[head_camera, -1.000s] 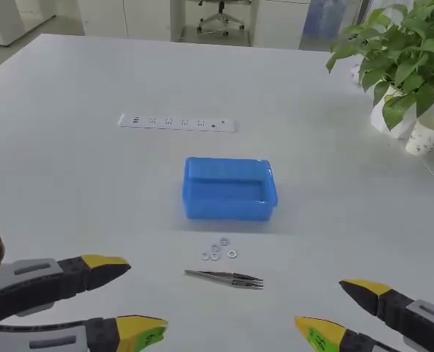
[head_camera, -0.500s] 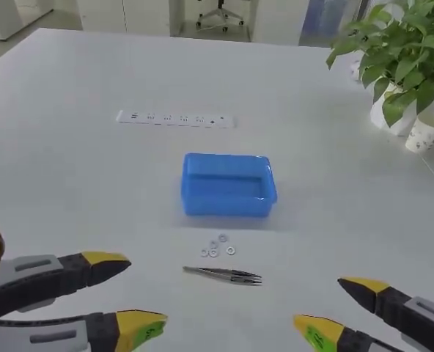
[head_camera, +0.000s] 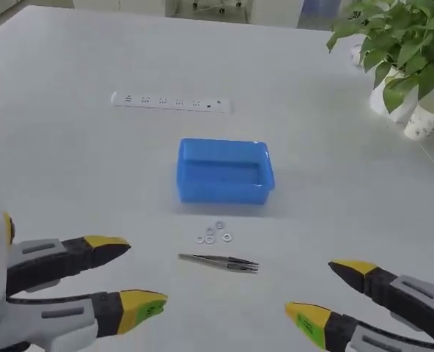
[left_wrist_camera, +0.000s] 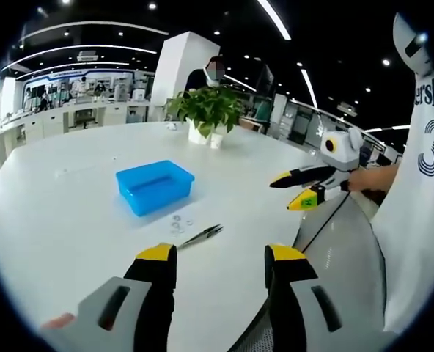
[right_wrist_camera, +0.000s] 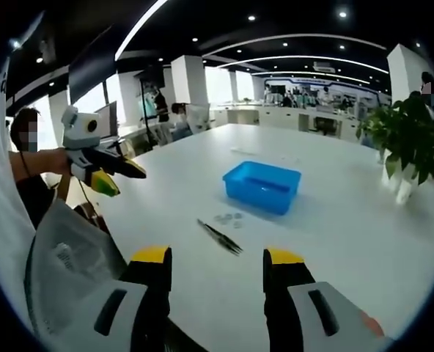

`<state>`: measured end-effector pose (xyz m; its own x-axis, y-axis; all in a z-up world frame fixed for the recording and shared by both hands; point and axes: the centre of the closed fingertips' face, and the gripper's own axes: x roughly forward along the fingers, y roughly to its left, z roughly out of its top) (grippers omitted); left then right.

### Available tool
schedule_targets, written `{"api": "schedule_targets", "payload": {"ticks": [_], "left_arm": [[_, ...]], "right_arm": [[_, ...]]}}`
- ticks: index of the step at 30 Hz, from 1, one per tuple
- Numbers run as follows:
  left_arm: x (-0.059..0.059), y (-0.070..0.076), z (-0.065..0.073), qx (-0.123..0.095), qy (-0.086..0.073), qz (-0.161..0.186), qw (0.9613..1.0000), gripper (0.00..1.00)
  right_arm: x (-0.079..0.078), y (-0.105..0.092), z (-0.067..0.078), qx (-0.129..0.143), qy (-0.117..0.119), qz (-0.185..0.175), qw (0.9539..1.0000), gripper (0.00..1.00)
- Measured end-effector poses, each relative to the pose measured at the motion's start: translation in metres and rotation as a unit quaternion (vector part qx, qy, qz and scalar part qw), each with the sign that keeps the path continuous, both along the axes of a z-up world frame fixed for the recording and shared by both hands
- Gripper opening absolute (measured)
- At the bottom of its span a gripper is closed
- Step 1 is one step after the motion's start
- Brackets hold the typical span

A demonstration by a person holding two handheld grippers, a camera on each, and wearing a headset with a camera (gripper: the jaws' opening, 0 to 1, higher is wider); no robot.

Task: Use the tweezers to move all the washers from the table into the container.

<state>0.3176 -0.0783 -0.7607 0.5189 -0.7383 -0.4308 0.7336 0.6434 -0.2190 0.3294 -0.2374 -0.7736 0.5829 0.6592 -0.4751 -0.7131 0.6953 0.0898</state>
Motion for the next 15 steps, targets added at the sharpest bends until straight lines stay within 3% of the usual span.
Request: {"api": "schedule_targets", "payload": {"ticks": [4,8,15], "left_arm": [[0.010,-0.005,-0.008,0.004,-0.002,-0.008,1.0000,0.52],[0.021,-0.011,-0.015,0.010,-0.016,-0.017,0.9997,0.51],[0.033,-0.020,-0.035,0.024,-0.015,-0.040,0.9988,0.47]], "right_arm": [[0.008,0.006,-0.005,-0.016,-0.005,0.018,0.9997,0.51],[0.019,0.014,-0.008,-0.027,-0.013,0.034,0.9990,0.50],[0.034,0.028,-0.019,-0.059,-0.029,0.074,0.9951,0.47]]}}
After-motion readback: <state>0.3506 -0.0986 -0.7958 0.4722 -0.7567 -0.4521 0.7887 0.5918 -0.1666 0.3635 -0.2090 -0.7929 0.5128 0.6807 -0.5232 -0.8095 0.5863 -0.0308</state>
